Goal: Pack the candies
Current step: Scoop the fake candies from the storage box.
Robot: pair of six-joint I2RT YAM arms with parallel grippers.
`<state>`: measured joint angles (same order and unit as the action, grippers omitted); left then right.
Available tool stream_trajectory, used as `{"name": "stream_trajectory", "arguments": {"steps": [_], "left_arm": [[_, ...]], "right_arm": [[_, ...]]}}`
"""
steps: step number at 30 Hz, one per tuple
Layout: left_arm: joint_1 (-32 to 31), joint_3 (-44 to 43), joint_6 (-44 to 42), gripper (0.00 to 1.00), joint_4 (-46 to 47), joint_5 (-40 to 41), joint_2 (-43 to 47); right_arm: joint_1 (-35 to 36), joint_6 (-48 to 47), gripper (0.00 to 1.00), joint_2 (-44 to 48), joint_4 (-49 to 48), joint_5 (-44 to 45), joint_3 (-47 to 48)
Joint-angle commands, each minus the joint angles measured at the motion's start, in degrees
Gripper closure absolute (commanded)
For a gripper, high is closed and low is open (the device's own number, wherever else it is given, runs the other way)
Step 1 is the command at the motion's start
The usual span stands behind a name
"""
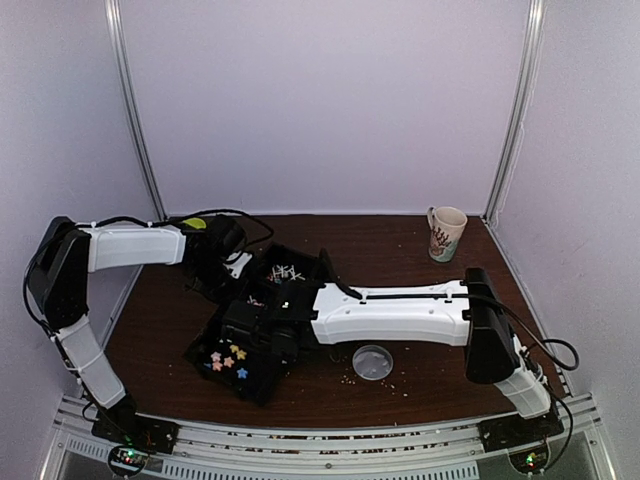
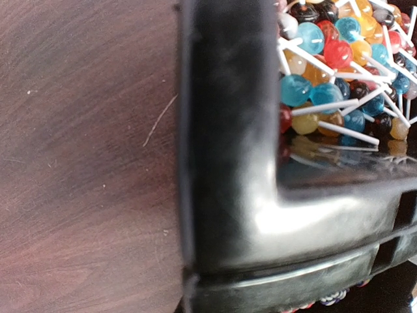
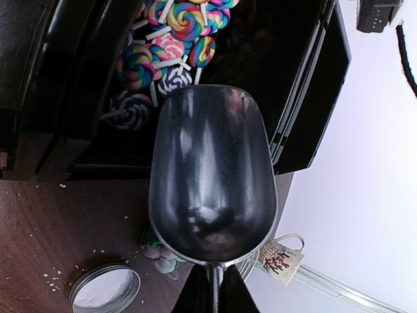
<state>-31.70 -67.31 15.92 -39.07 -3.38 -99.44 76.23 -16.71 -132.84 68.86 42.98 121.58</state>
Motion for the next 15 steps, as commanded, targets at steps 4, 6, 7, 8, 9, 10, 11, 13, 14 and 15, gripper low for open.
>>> {"name": "stream_trajectory", "arguments": {"steps": [4,6,7,8,9,10,11,13,14,15], "left_arm": [[0.39,-2.89,-0.66,1.0,0.38,-4.93,1.43],[0.33,-2.83,-0.89,1.0,0.87,-5.14,1.88],[0.37,-2.8,-1.08,1.0,1.12,-5.26,2.14],[0.4,-2.75,-1.27,1.0,1.38,-5.51,2.47],[0.4,-2.66,-1.32,1.0,1.59,-5.39,2.76],[0.34,-2.58,-1.38,1.0,1.56,-5.03,2.91],[0.35,-2.57,-1.42,1.0,1.62,-4.9,3.05],[0.24,-2.49,-1.56,1.0,2.16,-5.31,3.48],[0.17,-2.21,-1.53,1.0,2.7,-5.88,3.83],[0.13,-2.03,-1.59,1.0,3.31,-6.59,4.2]], "right_arm": [[-1.06,-0.58,1.0,2.19,0.9,5.76,-2.93],[-0.99,-1.62,1.0,1.38,0.77,4.79,-2.52],[-1.04,-2.12,1.0,0.85,0.6,4.22,-2.23],[-0.98,-2.63,1.0,0.7,0.32,3.46,-2.15],[-0.93,-3.23,1.0,0.46,0.23,2.59,-2.14],[-0.97,-3.71,1.0,0.22,0.32,2.4,-2.06],[-0.97,-4.05,1.0,-0.05,0.41,2.33,-1.7],[-0.96,-4.94,1.0,-0.42,0.18,-0.27,-1.28],[-0.92,-5.82,1.0,-0.67,-0.39,-2.01,-1.26],[-0.84,-6.79,1.0,-1.21,-0.69,-3.32,-1.07]]}}
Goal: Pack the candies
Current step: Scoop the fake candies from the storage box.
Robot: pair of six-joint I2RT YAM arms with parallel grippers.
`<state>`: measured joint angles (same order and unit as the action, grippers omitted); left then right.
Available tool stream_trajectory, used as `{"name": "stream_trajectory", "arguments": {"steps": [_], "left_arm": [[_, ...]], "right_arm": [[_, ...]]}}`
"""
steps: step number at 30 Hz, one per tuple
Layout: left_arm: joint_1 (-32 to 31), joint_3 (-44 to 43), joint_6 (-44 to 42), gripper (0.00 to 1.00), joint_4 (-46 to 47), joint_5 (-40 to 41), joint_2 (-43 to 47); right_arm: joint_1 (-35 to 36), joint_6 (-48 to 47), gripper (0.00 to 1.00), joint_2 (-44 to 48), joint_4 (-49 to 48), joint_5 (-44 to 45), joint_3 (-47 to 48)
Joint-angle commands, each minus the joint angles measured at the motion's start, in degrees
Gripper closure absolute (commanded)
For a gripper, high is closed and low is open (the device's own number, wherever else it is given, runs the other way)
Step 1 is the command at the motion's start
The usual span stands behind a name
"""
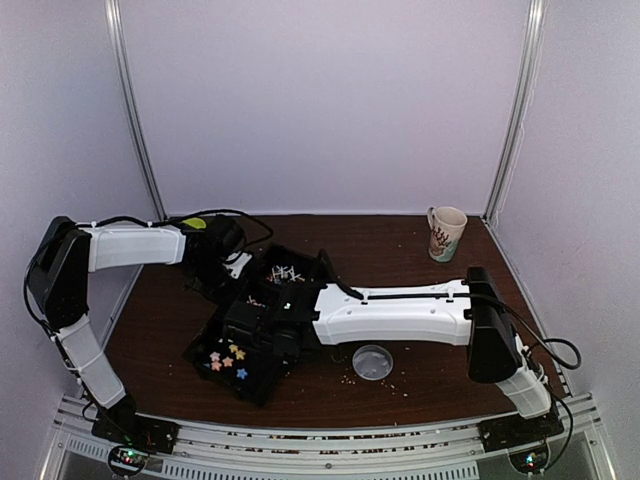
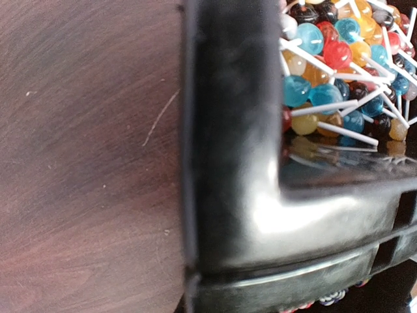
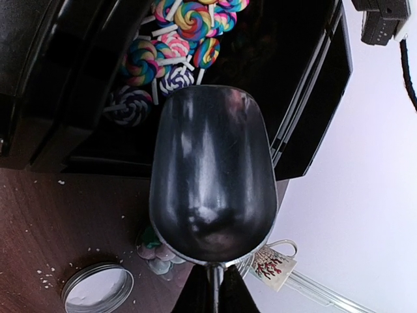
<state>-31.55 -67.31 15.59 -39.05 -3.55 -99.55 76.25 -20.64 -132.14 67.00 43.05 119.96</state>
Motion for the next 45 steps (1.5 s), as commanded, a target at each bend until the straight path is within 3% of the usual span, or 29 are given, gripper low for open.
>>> {"name": "stream_trajectory", "arguments": {"steps": [1,12,20,24,33,40,45], "left_arm": [[-0.08,-1.92,-1.27,1.0,3.72,-7.08,4.62],[-0.92,-0.92,-2.64,1.0,6.26,-10.6,7.39],[-0.92,-0.28,-3.03,1.0,8.18,-14.89,9.11],[-0.9,-0.35,-3.0,1.0,8.37,-15.52,9.08],[-1.04,-0.41,-3.81,1.0,8.71,-16.95,9.78],[-1.64,-2.56,-4.93,1.0,4.68,-17.98,10.69],[-2.11,-6.43,-4.88,1.0,-2.2,-12.1,9.63]], "right_arm": [[-0.81,-3.39,1.0,-2.56,0.86,-4.61,0.82],[-3.49,0.27,1.0,-5.05,-3.99,-18.05,2.76],[-7.57,2.11,1.0,5.65,-21.06,-36.04,-12.57],[-7.74,1.92,1.0,7.55,-24.37,-37.39,-14.77],[-8.62,3.75,1.0,3.61,-20.52,-34.27,-11.11],[-9.74,4.35,1.0,7.72,-39.04,-41.77,-25.5],[-10.03,6.91,1.0,9.41,-50.15,-44.16,-30.46]]}}
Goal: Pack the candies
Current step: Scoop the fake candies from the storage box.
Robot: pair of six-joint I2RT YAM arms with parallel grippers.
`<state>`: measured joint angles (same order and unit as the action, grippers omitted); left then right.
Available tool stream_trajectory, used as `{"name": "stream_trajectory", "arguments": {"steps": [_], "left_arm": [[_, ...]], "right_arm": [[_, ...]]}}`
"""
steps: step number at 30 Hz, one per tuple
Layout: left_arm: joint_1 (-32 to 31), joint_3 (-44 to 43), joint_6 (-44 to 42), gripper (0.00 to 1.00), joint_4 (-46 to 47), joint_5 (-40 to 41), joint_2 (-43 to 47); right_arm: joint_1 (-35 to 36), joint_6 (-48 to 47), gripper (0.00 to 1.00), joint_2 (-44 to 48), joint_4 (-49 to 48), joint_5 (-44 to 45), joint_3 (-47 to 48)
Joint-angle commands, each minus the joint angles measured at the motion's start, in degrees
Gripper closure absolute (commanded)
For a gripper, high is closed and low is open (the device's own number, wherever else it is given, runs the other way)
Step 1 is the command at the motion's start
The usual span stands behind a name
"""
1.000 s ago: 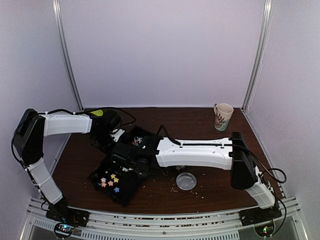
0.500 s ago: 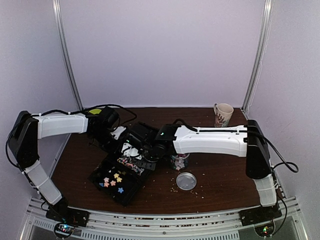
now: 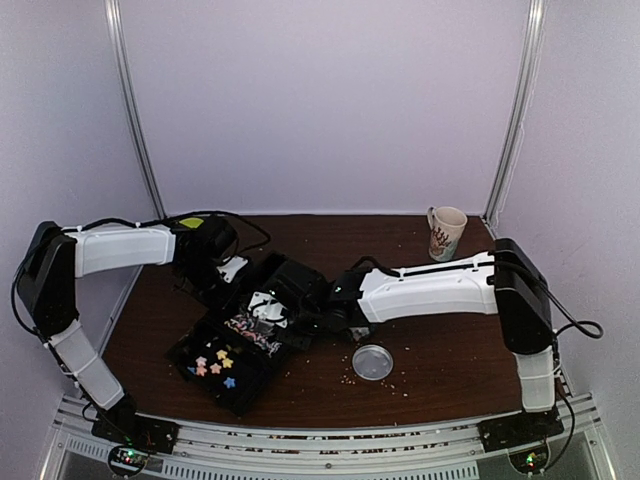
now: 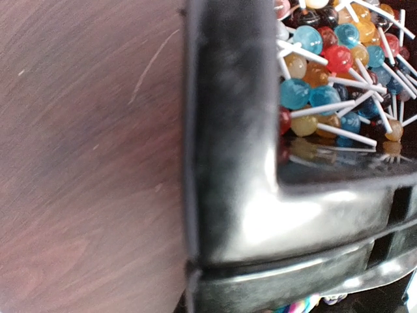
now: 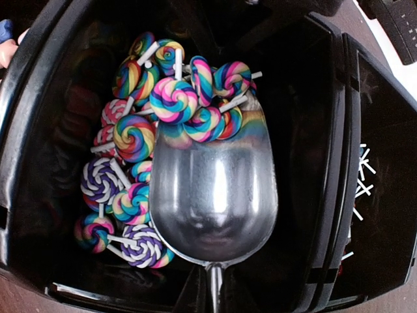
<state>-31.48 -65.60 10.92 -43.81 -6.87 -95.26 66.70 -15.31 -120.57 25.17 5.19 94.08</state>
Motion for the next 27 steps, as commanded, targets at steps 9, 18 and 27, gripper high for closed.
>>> {"name": "stream_trajectory", "arguments": {"steps": [9,18,27], "left_arm": [[-2.13,-9.04,0.69,1.0,-0.38,-3.37,8.2],[-1.98,-5.83,-2.21,1.0,3.11,-5.21,9.17],[1.01,-4.78,0.02,1.0,2.57,-2.59,7.17]], "right_arm": [[0.07,0.95,1.0,0.92,-18.38,-6.61,-10.7],[-0.3,3.49,1.0,2.36,-28.2,-10.56,-16.41],[-0.3,6.59,1.0,3.42,-34.76,-9.41,-20.15]]}}
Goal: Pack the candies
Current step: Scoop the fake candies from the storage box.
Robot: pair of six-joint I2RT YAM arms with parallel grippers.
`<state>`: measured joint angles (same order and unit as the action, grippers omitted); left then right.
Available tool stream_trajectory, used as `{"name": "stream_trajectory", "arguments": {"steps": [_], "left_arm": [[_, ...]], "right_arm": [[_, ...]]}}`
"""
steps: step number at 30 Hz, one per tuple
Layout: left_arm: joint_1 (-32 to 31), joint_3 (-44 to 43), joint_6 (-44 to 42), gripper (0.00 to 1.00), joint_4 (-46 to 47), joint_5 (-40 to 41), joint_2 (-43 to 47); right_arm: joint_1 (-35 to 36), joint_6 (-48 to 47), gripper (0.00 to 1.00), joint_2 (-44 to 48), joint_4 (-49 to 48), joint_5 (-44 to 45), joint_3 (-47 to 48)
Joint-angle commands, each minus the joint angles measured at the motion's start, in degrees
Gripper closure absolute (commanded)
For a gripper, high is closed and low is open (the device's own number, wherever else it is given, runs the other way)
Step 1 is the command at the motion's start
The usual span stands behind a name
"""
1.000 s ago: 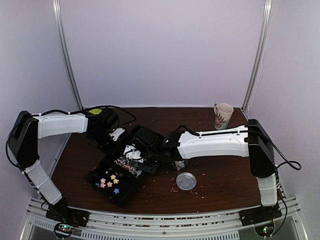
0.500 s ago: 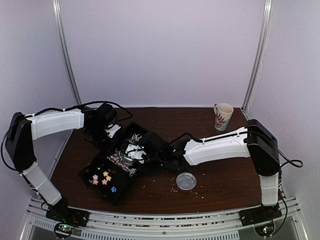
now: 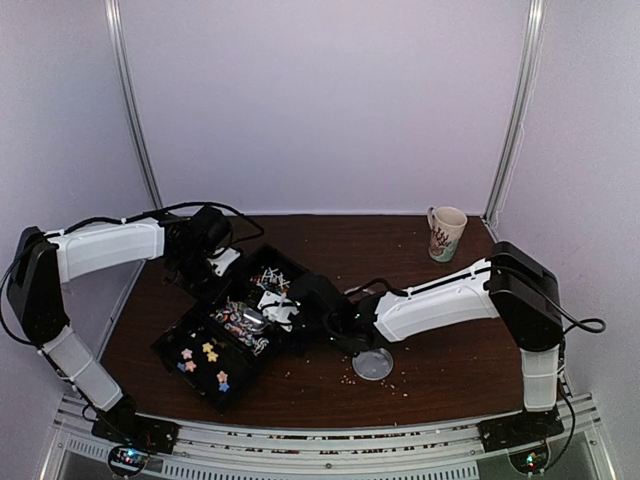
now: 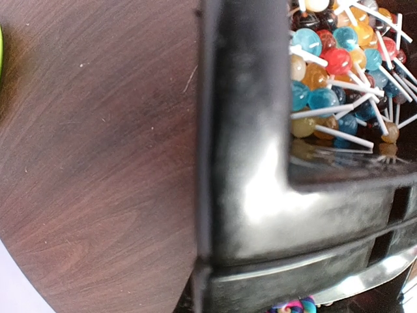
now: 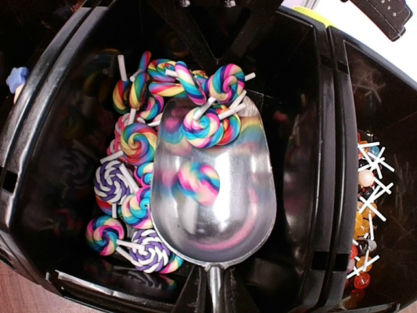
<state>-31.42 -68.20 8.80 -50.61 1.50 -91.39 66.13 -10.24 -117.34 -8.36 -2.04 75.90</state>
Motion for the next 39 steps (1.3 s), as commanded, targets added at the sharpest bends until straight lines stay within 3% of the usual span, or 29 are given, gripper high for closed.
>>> {"name": "stream_trajectory", "arguments": {"steps": [1,5,9,15,27,39], "left_arm": [[1.08,-2.15,2.15,1.0,9.34,-10.65,3.3],[1.27,-1.71,2.15,1.0,9.93,-11.35,3.52],[1.27,-0.87,1.32,1.0,13.1,-17.72,4.76],[1.25,-0.38,0.95,1.0,14.48,-23.2,4.22],[1.21,-0.01,1.64,1.0,15.28,-25.73,3.2],[2.96,0.09,3.66,1.0,13.74,-16.88,2.84]], "right_arm": [[0.23,1.59,1.0,0.14,-1.53,-2.09,-2.1],[0.37,1.97,1.0,-0.33,-0.36,0.76,-1.21],[1.26,1.4,1.0,-2.28,5.68,7.89,3.11],[2.69,0.85,1.0,-3.92,5.61,12.42,4.27],[2.25,4.46,1.0,-0.68,-4.99,-6.26,0.71],[0.57,5.3,1.0,2.66,-13.8,-5.52,-8.34]]}}
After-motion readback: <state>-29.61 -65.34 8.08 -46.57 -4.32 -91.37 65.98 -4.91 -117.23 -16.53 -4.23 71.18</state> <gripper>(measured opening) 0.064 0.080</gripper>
